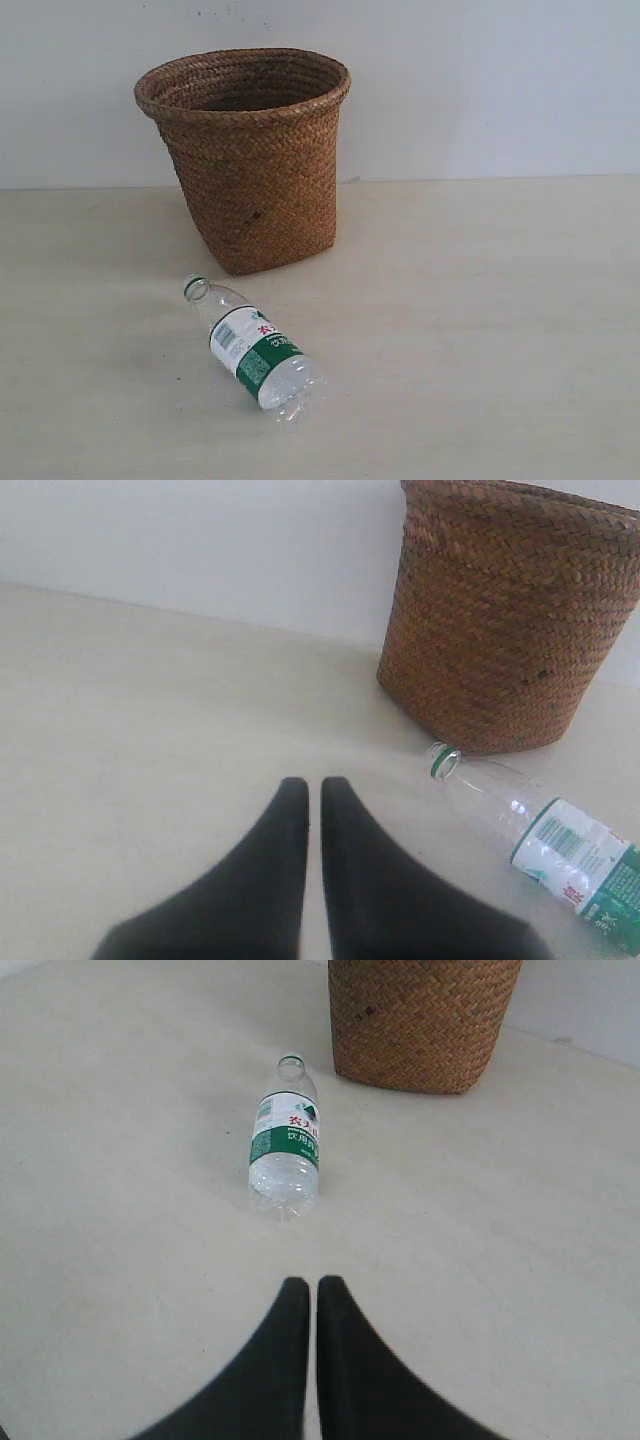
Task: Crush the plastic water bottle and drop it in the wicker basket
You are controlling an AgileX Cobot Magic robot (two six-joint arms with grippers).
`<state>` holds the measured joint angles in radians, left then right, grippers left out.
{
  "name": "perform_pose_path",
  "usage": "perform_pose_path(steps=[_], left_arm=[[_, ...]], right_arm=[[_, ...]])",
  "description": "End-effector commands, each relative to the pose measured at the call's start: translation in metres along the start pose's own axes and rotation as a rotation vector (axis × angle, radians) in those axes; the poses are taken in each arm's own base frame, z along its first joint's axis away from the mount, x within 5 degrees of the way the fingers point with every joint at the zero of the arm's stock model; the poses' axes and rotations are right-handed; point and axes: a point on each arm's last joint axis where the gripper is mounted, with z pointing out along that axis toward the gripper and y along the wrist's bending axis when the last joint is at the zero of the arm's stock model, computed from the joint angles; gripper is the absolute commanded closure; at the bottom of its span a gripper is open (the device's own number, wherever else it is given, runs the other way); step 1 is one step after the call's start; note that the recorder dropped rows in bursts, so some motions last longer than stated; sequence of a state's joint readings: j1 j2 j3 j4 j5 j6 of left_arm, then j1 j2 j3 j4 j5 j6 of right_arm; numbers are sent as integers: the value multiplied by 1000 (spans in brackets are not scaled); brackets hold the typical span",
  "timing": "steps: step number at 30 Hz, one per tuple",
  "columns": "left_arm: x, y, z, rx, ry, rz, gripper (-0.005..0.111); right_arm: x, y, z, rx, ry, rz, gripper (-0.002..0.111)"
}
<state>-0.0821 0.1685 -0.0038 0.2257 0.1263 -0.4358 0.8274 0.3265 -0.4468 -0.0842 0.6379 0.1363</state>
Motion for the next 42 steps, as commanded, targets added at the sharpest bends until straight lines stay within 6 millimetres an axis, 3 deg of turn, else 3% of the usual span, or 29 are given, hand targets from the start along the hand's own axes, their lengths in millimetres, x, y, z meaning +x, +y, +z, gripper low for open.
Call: perform_pose_path(steps=[1, 11, 15, 18, 22, 27, 32, 38, 42], left_arm=[[1, 1, 0, -4, 2, -8, 103], [1, 0, 0, -2, -2, -8, 103], [-6, -3, 0, 30, -78, 26, 103], [-17, -9, -2, 92, -205, 52, 103], [-36, -21, -9, 186, -382, 218, 103], [-67, -26, -11, 173, -376, 163, 103], [-91, -25, 13, 77, -193, 190, 103], [-114, -30, 62, 37, -15, 192, 103], [-111, -32, 97, 54, 72, 180, 103]], right_arm=[[0, 0, 0, -4, -13, -2, 108], [0, 0, 0, -4, -13, -2, 108], [0, 0, 0, -4, -13, -2, 108], [0, 0, 0, -4, -13, -2, 108], [0, 0, 0, -4, -13, -2, 108], [0, 0, 0, -4, -13, -2, 108], [0, 0, 0, -4, -13, -2, 108], [0, 0, 0, -4, -13, -2, 108], [0, 0, 0, -4, -13, -2, 108]])
